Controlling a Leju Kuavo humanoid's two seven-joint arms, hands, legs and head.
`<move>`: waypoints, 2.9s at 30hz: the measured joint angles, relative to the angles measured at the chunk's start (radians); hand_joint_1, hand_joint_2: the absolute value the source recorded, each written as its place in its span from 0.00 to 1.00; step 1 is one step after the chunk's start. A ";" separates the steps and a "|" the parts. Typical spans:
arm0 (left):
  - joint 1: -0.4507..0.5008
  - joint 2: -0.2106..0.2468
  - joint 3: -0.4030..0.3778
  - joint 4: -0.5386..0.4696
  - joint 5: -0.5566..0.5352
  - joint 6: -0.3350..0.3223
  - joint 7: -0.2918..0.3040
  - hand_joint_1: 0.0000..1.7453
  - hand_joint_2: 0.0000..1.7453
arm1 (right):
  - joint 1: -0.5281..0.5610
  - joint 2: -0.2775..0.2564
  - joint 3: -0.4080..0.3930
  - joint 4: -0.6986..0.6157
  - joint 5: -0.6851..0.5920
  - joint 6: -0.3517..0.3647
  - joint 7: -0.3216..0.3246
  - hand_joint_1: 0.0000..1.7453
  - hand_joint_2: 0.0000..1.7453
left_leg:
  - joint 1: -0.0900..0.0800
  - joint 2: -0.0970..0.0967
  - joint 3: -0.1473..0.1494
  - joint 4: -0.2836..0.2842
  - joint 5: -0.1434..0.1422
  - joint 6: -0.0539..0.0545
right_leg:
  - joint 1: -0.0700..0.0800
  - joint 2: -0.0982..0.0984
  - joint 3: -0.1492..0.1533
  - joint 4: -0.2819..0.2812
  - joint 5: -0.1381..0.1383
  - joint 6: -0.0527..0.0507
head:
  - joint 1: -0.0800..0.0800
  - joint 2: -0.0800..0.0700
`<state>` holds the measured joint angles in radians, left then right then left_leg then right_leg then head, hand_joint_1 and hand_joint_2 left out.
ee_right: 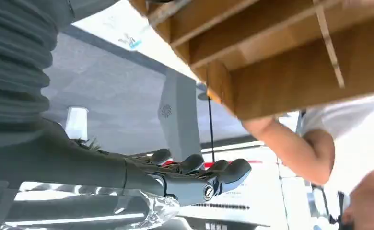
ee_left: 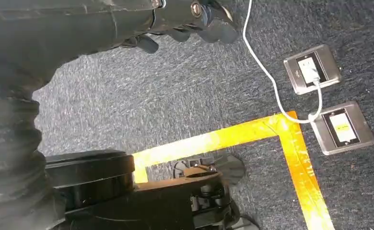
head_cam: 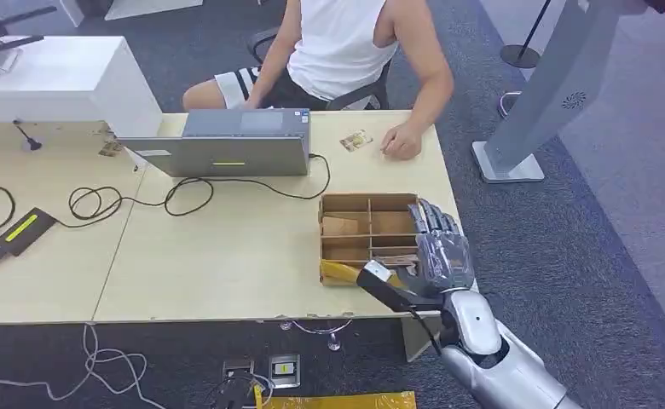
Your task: Pass the card to the sensor for recognition and then transmit it.
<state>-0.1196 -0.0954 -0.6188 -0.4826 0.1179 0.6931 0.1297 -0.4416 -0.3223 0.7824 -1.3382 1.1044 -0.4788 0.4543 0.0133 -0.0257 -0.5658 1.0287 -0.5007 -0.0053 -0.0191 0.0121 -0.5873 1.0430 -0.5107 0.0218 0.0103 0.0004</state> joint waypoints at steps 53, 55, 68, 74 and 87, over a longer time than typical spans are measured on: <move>-0.002 0.005 -0.033 0.000 0.017 0.000 -0.010 0.00 1.00 | 0.006 0.000 0.016 0.000 -0.140 0.184 -0.058 0.00 1.00 | 0.000 0.000 0.000 0.000 0.000 0.000 | 0.000 0.000 0.000 0.000 0.000 0.000 | 0.000 0.000; -0.002 0.005 -0.033 0.000 0.016 0.000 -0.010 0.00 1.00 | 0.006 0.000 0.015 0.000 -0.139 0.173 -0.053 0.00 1.00 | 0.000 0.000 0.000 0.000 0.000 0.000 | 0.000 0.000 0.000 0.000 0.000 0.000 | 0.000 0.000; -0.002 0.005 -0.033 0.000 0.014 0.000 -0.010 0.00 1.00 | 0.006 0.000 0.011 0.000 -0.139 0.164 -0.053 0.00 1.00 | 0.000 0.000 0.000 0.000 0.000 0.000 | 0.000 0.000 0.000 0.000 0.000 0.000 | 0.000 0.000; -0.002 0.005 -0.033 0.000 0.012 0.000 -0.010 0.00 1.00 | 0.006 0.000 0.011 0.000 -0.140 0.164 -0.054 1.00 1.00 | 0.000 0.000 0.000 0.000 0.000 0.000 | 0.000 0.000 0.000 0.000 0.000 0.000 | 0.000 0.000; -0.002 0.005 -0.042 -0.004 0.018 0.000 0.008 0.00 1.00 | 0.000 0.002 0.013 0.000 -0.187 0.180 -0.093 1.00 1.00 | 0.000 0.000 0.000 0.000 0.000 0.000 | 0.000 0.000 0.000 0.000 0.000 0.000 | 0.000 0.000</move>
<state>-0.1217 -0.0900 -0.6607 -0.4864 0.1354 0.6931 0.1373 -0.4415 -0.3204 0.7950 -1.3382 0.9174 -0.2991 0.3616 0.0133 -0.0259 -0.5660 1.0286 -0.5007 -0.0053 -0.0191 0.0119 -0.5872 1.0430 -0.5107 0.0218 0.0103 0.0004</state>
